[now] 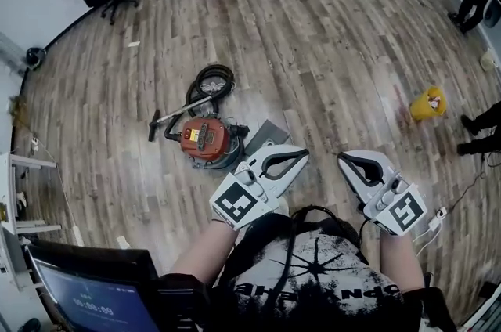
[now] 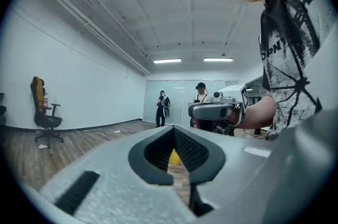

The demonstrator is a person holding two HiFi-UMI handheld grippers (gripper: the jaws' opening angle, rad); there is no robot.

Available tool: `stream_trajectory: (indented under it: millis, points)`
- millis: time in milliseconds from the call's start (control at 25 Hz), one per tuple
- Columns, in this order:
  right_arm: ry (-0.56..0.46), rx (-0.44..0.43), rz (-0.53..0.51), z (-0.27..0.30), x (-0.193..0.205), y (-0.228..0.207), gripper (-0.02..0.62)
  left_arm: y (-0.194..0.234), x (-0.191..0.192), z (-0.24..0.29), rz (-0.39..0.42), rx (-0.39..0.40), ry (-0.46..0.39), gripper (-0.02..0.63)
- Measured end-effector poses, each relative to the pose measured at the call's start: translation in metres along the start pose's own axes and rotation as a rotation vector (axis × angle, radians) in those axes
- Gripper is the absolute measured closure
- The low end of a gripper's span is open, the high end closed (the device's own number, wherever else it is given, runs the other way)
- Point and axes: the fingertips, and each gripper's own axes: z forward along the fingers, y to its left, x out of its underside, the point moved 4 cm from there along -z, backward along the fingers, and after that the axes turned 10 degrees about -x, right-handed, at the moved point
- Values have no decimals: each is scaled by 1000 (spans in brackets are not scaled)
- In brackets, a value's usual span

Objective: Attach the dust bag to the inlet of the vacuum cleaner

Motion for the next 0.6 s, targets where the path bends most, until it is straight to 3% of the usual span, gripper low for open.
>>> stream_trajectory:
  millis: [360,600]
  points:
    - [-89,-260,-22,72,-4,-79,588,72,11,9,6,-263,29,607]
    - [-120,-588,-15,119,-5,-137,588,114,27,30,-77,-565,85,607]
